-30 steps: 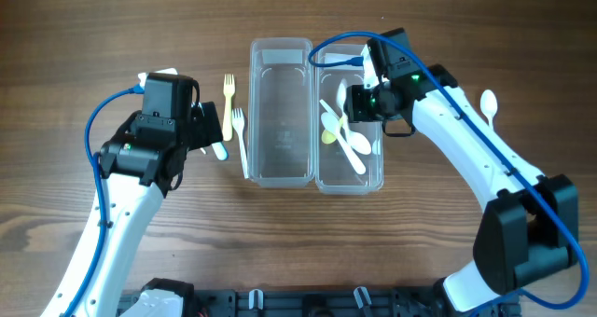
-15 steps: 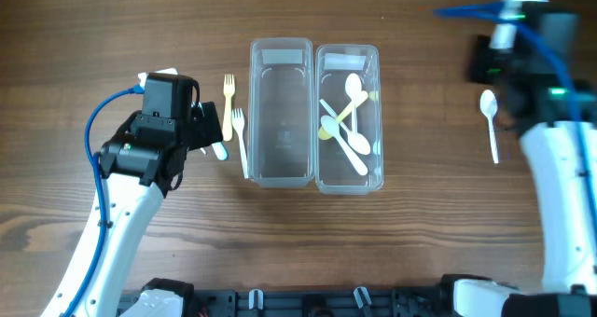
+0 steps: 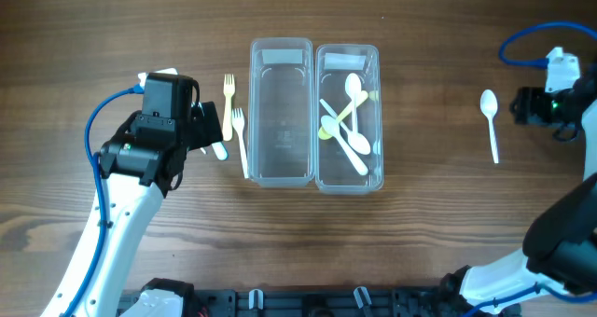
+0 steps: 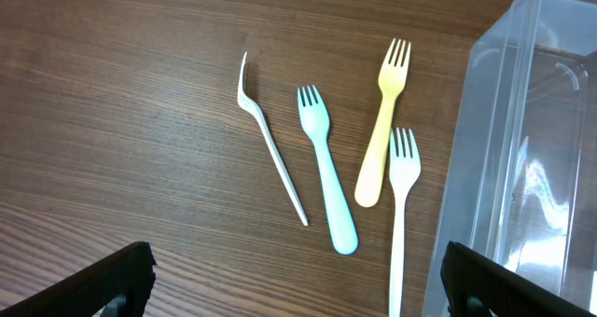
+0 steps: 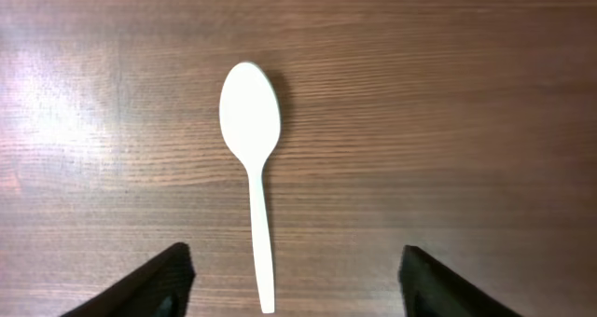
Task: Pack container
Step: 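Grasp the last white spoon at the right edge with the right gripper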
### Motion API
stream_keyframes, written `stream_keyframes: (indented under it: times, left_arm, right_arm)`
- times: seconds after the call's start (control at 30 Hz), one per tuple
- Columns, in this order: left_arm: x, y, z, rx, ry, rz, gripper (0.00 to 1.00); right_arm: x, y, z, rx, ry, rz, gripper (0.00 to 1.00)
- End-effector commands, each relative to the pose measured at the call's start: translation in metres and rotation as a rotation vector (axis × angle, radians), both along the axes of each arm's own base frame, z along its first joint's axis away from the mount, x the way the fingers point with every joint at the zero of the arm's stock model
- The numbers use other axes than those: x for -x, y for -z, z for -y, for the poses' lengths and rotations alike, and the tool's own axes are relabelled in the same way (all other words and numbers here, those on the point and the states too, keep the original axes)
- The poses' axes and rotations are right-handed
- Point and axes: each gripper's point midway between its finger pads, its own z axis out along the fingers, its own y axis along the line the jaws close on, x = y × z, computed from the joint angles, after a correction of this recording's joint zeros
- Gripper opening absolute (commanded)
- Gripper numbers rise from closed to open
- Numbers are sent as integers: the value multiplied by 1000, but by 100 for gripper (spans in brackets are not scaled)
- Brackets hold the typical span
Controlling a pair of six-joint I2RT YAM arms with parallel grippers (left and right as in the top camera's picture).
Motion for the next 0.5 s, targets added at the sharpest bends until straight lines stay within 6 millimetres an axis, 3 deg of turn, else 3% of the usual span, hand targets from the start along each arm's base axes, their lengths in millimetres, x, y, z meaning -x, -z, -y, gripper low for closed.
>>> stream_keyframes:
  times: [0.0,0.07,0.3,0.47]
  left_arm:
    - [-3,-4,0,12,0,12,100]
    - [-3,-4,0,12,0,12,100]
    - [-3,-4,0,12,0,11,100]
    - [-3,-4,0,12,0,12,100]
  right_arm:
    - [-5,23,-11,-52,-94,-18,64]
    - [-7,36,-13,-73,-79,-41,58]
    - [10,91,-5,-8,59,-253,56]
    - [4,107,-19,43,43,-304,53]
